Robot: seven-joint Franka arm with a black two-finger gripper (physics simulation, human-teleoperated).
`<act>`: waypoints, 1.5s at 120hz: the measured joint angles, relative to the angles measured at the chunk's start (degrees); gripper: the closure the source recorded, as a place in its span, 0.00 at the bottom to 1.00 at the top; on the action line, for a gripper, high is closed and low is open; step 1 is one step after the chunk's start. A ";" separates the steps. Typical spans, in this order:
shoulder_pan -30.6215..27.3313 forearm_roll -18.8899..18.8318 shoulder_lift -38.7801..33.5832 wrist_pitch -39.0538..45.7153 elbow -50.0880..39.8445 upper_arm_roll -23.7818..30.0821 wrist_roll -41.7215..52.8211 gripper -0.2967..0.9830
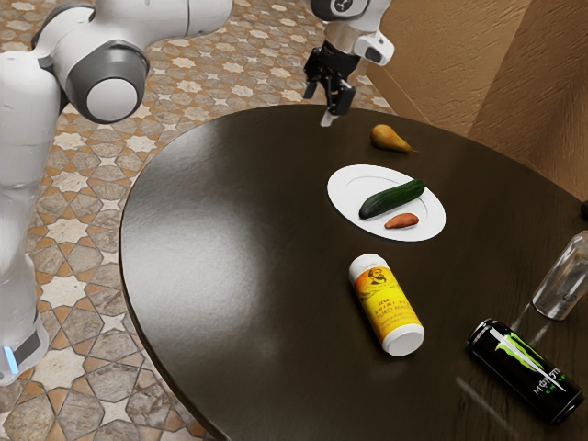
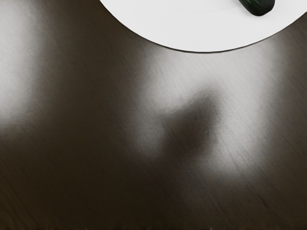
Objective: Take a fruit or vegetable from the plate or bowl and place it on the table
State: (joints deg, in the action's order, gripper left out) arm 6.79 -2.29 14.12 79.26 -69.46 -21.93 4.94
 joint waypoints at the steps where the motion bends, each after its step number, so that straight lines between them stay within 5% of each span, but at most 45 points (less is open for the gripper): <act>1: -0.13 0.10 0.01 -0.03 0.00 -0.02 0.05 0.23; 37: -3.54 6.27 -4.04 -0.22 5.91 2.93 0.94 0.23; 54: -2.54 14.44 3.52 13.88 6.49 9.47 0.17 0.23; 76: -6.36 24.89 15.85 31.20 6.47 11.00 -2.63 0.23; 95: -7.00 28.96 21.59 39.65 5.85 11.19 -4.76 0.23; 131: -6.93 27.33 27.29 47.94 5.89 11.20 -5.14 0.24; 156: -5.63 21.06 28.77 50.76 6.07 11.21 -3.93 0.25; 180: -5.63 19.06 29.80 51.79 6.05 11.21 -3.14 0.27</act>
State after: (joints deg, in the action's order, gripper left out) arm 1.16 16.76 43.92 131.05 -63.41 -10.72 1.80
